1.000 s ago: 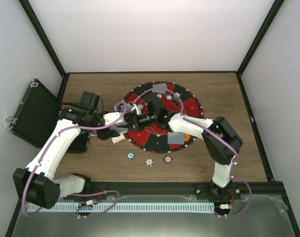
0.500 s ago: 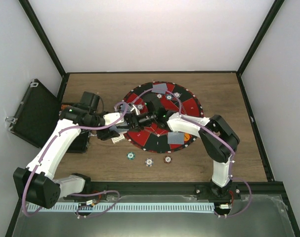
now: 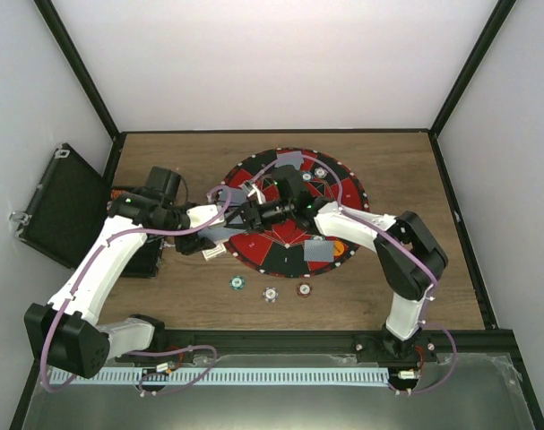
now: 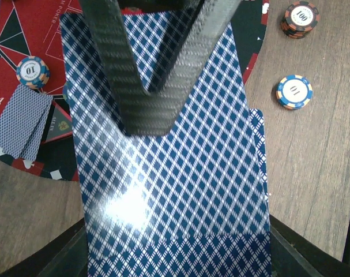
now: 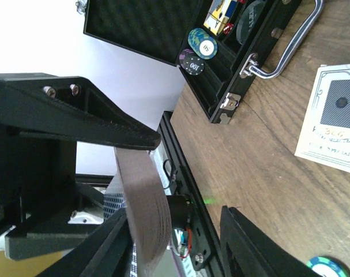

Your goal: Distribute texas hold em gaming equipment

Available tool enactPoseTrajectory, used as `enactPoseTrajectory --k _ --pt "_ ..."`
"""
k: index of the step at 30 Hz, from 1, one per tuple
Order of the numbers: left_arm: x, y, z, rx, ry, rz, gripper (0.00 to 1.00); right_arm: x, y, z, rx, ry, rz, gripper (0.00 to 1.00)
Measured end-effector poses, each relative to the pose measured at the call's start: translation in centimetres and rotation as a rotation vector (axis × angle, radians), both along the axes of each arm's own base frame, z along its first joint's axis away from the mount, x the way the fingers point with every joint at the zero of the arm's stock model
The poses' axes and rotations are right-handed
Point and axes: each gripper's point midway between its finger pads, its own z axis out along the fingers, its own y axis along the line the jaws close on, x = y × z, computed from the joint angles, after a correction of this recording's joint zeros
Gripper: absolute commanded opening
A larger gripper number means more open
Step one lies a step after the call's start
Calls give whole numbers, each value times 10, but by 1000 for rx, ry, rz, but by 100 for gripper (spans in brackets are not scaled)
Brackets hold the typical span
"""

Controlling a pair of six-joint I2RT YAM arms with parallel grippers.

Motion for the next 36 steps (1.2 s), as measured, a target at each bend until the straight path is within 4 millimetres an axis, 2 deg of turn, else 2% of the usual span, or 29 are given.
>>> enactPoseTrajectory --k 4,11,15,21,25,28,31,34,36 --pt "0 1 -1 3 3 1 5 1 -6 3 -8 -6 -23 33" --pt "-1 1 -3 9 6 3 5 5 -16 9 -28 -18 -72 12" --pt "-1 2 -3 10 6 3 5 6 -20 15 -31 -29 -91 3" --pt "-1 2 -4 14 6 4 5 8 -35 20 -38 -37 -129 1" --pt "-1 2 -5 14 5 3 5 13 -66 15 -58 -27 -189 1" --pt "-1 2 -5 15 5 2 5 16 -102 4 -83 -9 -258 1" --pt "-1 2 -5 15 4 1 5 19 -138 -12 -113 17 -336 1" --pt "-1 2 -5 15 3 0 5 18 -179 -39 -172 63 -433 1" --pt "-1 2 -5 15 3 -2 5 16 -200 -56 -225 86 -488 1"
